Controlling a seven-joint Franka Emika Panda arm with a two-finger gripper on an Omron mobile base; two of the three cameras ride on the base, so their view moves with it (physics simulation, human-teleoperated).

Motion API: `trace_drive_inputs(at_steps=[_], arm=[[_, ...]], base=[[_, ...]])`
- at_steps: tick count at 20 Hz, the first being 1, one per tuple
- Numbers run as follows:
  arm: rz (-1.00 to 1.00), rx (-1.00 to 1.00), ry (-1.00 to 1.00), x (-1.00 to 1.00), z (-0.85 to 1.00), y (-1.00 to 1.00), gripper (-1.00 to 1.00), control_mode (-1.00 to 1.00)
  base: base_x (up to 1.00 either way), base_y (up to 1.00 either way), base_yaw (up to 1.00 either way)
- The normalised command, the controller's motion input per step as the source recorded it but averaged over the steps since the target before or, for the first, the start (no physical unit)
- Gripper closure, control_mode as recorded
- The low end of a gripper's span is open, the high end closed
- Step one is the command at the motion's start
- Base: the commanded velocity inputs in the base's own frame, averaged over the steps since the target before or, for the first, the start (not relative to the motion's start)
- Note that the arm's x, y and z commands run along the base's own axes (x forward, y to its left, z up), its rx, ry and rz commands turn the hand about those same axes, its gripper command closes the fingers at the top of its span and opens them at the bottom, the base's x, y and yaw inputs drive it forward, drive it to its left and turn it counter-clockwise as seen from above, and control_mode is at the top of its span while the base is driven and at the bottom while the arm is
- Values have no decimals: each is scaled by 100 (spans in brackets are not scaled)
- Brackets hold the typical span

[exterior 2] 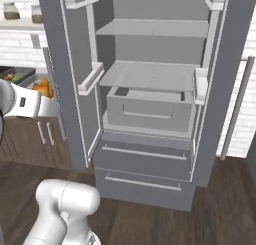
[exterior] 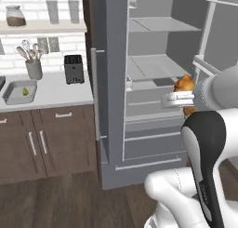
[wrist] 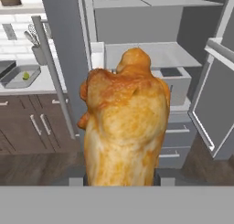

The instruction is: Place one lemon wedge and one chicken drumstick in each tupperware on the nearby counter, to pack two identical lunches.

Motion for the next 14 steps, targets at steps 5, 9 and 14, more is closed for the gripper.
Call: trace_drive_inputs(at_steps=[5, 9, 14], arm=[[0, 0, 0, 0, 0, 0, 100, 100], [0, 0, 0, 0, 0, 0, 100, 100], [0, 0, 0, 0, 0, 0, 100, 100]], base=[[-1, 98, 61], [0, 78, 78], [25, 66, 72]])
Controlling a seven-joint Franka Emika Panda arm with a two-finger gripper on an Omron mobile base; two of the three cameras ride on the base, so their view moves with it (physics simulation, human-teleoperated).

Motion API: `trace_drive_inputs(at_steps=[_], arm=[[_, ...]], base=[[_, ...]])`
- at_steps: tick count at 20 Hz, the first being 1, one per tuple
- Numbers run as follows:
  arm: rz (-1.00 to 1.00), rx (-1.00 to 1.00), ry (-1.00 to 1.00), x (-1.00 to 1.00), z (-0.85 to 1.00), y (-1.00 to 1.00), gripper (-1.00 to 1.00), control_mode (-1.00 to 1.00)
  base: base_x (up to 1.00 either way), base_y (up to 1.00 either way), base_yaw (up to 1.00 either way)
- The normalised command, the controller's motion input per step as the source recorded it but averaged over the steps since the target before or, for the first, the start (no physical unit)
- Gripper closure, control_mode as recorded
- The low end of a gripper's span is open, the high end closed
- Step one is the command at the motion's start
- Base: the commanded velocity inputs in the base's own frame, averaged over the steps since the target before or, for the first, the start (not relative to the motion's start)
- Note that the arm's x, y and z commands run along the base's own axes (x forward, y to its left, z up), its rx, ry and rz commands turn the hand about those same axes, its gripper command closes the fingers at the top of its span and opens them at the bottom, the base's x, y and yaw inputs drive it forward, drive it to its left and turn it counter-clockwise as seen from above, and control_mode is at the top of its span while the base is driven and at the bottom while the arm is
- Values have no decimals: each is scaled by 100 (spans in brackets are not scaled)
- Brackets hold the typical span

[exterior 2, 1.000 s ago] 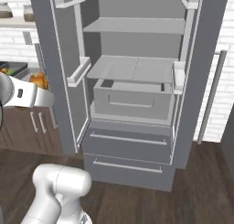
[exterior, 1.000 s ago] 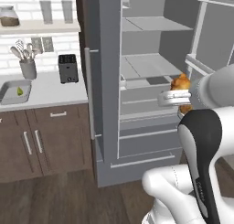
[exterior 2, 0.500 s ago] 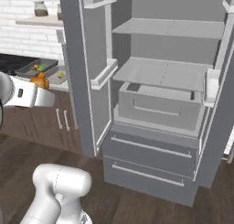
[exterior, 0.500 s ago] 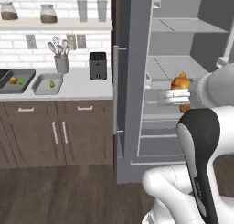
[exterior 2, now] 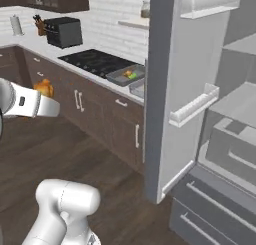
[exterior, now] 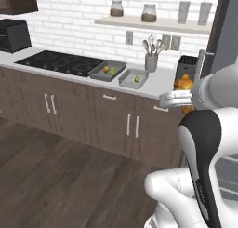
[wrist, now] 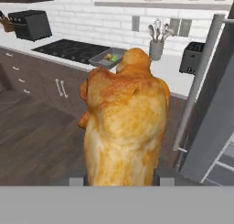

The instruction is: Place one lemon wedge and one chicken drumstick in each tupperware on the nearby counter, to pack two identical lunches.

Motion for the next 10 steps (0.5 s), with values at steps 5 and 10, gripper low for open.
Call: trace_drive_inputs(at_steps=[5, 10], arm=[[0, 0, 0, 0, 0, 0, 100, 100], [0, 0, 0, 0, 0, 0, 100, 100]], base=[[96, 32, 55], [100, 2, 39]])
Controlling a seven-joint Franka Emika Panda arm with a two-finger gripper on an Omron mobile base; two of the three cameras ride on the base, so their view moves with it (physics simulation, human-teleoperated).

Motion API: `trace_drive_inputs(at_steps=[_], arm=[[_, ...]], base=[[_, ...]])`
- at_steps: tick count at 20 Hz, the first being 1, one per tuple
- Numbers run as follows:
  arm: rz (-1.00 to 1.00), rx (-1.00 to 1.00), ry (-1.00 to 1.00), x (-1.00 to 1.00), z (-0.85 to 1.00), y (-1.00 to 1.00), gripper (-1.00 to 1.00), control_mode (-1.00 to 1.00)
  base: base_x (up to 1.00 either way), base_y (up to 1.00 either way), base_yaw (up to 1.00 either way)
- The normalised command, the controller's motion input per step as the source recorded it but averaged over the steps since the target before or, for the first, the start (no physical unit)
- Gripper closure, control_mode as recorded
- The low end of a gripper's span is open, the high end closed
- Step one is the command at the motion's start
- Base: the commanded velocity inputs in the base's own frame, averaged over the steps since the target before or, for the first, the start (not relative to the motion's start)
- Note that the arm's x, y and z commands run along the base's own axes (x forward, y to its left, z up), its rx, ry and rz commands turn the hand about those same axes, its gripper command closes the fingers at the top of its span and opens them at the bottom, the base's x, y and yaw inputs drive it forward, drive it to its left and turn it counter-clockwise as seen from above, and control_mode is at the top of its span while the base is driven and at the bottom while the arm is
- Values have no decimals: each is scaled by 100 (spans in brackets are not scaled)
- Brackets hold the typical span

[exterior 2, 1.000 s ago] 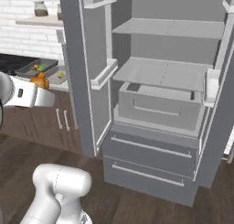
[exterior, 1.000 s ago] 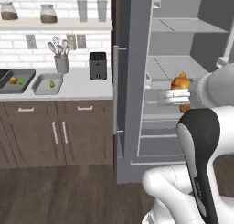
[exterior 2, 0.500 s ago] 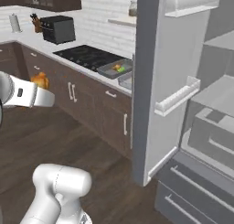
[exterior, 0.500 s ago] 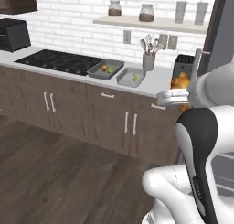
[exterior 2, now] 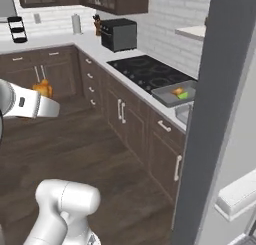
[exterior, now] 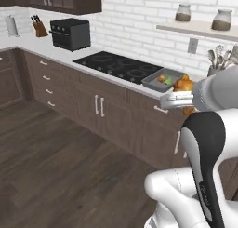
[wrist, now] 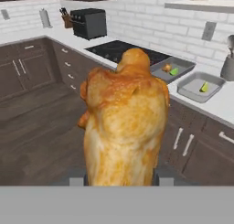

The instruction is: Place one lemon wedge and one chicken drumstick in each tupperware on the nearby counter, to pack two identical lunches.

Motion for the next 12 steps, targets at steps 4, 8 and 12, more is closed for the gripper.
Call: trace_drive_inputs(at_steps=[4, 8, 12], arm=[[0, 0, 0, 0, 0, 0, 100, 100], [0, 0, 0, 0, 0, 0, 100, 100], [0, 0, 0, 0, 0, 0, 100, 100]], base=[[100, -7, 2], [100, -12, -37], [84, -17, -62]])
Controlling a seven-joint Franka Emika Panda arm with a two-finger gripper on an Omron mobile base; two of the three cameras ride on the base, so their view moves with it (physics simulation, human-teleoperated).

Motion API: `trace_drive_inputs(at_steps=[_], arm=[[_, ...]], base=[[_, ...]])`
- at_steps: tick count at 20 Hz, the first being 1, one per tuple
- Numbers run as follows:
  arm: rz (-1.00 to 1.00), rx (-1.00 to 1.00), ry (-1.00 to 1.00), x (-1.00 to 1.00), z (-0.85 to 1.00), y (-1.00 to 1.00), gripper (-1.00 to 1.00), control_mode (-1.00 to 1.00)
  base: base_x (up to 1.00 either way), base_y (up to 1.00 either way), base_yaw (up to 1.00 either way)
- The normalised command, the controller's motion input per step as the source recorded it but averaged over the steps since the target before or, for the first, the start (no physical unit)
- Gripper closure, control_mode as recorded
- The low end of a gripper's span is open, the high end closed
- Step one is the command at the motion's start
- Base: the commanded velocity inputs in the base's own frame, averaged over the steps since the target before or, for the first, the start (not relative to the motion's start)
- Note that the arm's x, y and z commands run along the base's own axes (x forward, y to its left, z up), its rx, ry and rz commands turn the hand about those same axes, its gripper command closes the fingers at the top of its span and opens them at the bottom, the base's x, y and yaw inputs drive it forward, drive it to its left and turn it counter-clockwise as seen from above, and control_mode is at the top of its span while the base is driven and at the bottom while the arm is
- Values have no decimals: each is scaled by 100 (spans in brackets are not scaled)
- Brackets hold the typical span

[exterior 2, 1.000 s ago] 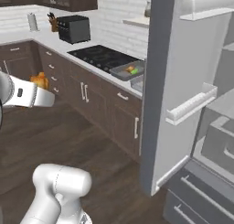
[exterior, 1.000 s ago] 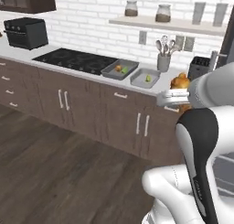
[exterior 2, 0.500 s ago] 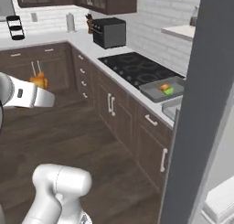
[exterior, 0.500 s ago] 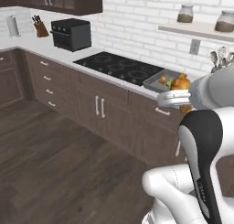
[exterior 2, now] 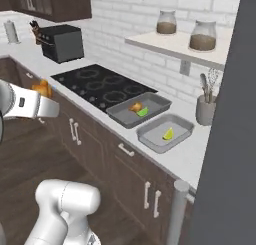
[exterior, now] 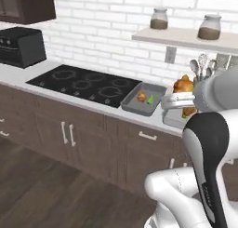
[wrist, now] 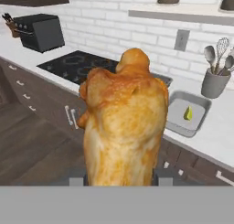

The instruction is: Place one lemon wedge and one chicken drumstick in each tupperware on the nearby counter, to pack two identical lunches.

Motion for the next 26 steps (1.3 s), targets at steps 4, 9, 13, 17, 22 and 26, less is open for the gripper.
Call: trace_drive_inputs(at_steps=[4, 9, 13, 17, 22, 26], arm=[[0, 0, 0, 0, 0, 0, 100, 100], [0, 0, 0, 0, 0, 0, 100, 100], [0, 0, 0, 0, 0, 0, 100, 100], [0, 0, 0, 0, 0, 0, 100, 100], [0, 0, 0, 0, 0, 0, 100, 100], [-27, -3, 10, 0, -60, 18, 100, -100]], base=[[59, -5, -71], [75, 2, -73], [76, 30, -63], [69, 62, -53], [23, 68, -40], [0, 0, 0]])
